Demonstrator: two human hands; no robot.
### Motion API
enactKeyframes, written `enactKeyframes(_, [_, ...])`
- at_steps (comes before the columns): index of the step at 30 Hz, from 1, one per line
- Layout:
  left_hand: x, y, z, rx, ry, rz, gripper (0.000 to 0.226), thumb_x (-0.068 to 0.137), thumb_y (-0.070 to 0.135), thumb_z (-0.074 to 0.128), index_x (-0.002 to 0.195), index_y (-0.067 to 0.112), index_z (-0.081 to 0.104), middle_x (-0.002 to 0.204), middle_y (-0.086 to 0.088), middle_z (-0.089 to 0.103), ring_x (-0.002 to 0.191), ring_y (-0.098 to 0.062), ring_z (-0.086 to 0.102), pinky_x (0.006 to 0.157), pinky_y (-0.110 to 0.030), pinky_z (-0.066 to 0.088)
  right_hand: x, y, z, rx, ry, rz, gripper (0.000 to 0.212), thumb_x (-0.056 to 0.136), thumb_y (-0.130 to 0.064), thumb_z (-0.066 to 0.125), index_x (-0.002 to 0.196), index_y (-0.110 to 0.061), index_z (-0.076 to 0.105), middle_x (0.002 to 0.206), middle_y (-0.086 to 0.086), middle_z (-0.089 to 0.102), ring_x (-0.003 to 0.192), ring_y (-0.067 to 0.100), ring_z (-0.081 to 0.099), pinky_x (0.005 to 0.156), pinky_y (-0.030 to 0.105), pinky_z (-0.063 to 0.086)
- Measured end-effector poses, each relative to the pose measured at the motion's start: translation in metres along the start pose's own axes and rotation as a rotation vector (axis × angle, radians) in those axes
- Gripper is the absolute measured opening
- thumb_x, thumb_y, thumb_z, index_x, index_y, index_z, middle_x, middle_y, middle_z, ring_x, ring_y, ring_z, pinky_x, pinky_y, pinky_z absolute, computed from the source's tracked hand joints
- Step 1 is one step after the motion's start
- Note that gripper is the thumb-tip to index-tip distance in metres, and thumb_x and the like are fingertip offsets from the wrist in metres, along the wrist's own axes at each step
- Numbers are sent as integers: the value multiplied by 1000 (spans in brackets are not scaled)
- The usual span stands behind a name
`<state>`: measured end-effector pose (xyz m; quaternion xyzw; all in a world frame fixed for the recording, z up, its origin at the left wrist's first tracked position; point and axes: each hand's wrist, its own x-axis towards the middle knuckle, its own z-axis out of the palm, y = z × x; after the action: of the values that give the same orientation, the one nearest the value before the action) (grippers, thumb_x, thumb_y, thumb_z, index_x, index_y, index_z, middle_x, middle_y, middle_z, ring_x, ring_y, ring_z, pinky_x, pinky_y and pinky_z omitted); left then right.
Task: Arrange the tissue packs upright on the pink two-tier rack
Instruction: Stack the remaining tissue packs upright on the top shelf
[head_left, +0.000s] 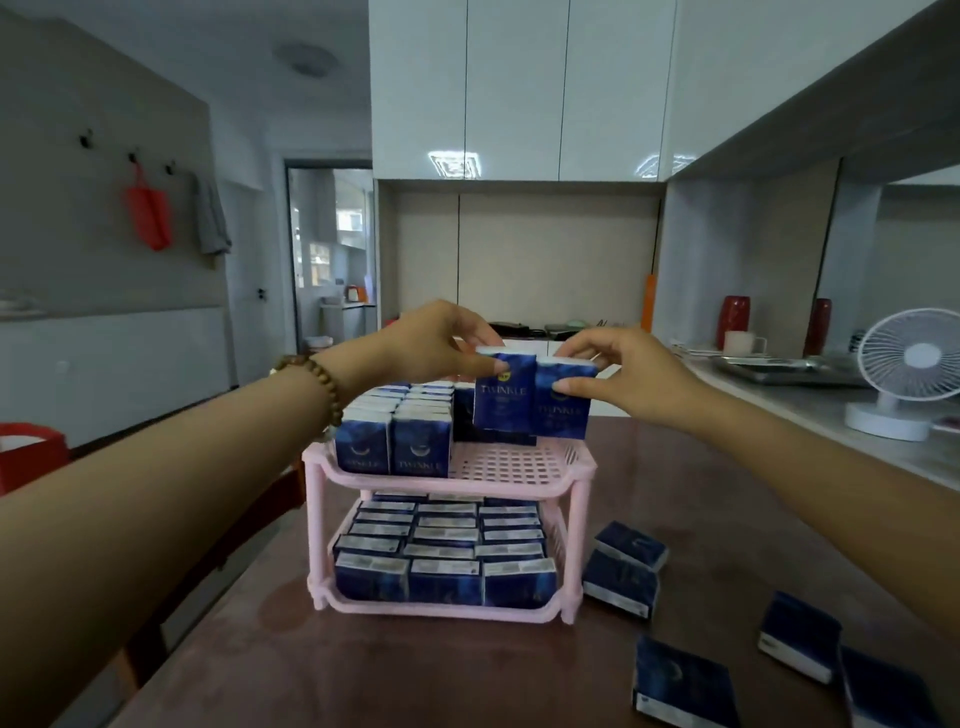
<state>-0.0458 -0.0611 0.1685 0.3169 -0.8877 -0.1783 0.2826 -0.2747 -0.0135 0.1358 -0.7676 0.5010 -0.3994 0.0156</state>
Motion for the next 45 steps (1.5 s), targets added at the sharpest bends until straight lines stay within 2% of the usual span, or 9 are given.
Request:
enactKeyframes(3, [12,-14,6,-36,-11,-35,19,84,22,67,101,15,66,94,-2,68,86,-19,65,61,-14,53,10,20,10,31,4,29,20,78,-23,73,96,-25,65,102,-7,66,92,18,61,70,20,50])
enactKeyframes(9, [34,-37,19,20,-13,-38,8,83,20,69,83,24,62,93,5,64,80,-9,61,67,-19,50,22,51,29,115,8,88,19,77,-21,74,94,-26,65,98,-7,67,84,19,58,65,17,49])
enactKeyframes(13, [44,-48,23,77,-29,-52,6,84,19,67,89,21,63,107,-2,65,82,-9,60,66,-18,49,31,60,38,95,18,116,21,77,-21,74,93,-26,63,99,-9,63,74,12,53,57,10,47])
enactKeyframes(21, [54,-70,19,174,15,-104,22,80,25,72,98,12,71,108,-4,69,94,-22,63,84,-37,54,49,65,53,8,24,96,24,76,-21,75,97,-24,65,102,2,49,78,17,55,64,14,45])
enactKeyframes(25, [55,-78,23,174,25,-90,21,80,24,71,99,14,72,99,3,65,82,-10,55,66,-19,45,52,66,60,0,6,98,24,76,-20,75,97,-22,65,100,1,48,75,16,54,67,19,46])
enactKeyframes(29, [54,-88,27,179,23,-115,15,80,26,72,95,21,71,91,10,63,82,-9,55,64,-17,40,51,67,68,3,-14,103,23,77,-20,75,97,-22,66,101,1,48,70,12,52,66,19,47])
enactKeyframes(35, [57,-92,28,175,8,-148,20,80,24,71,100,21,71,108,4,64,97,-12,54,78,-23,43,51,67,74,17,-24,94,25,76,-22,75,97,-25,63,106,0,46,80,11,51,68,19,48])
enactKeyframes(40, [63,-92,31,201,40,-157,23,78,25,74,100,21,68,119,5,58,110,-14,51,84,-25,39,51,70,71,-40,-43,66,49,75,-28,76,118,-27,54,121,-10,39,108,8,41,89,26,44])
enactKeyframes(45, [62,-88,33,223,-39,-173,41,82,27,70,121,17,62,127,2,59,112,-14,51,86,-24,40,50,74,72,6,-106,93,47,78,-24,74,122,-21,57,124,-4,56,112,9,49,98,31,42])
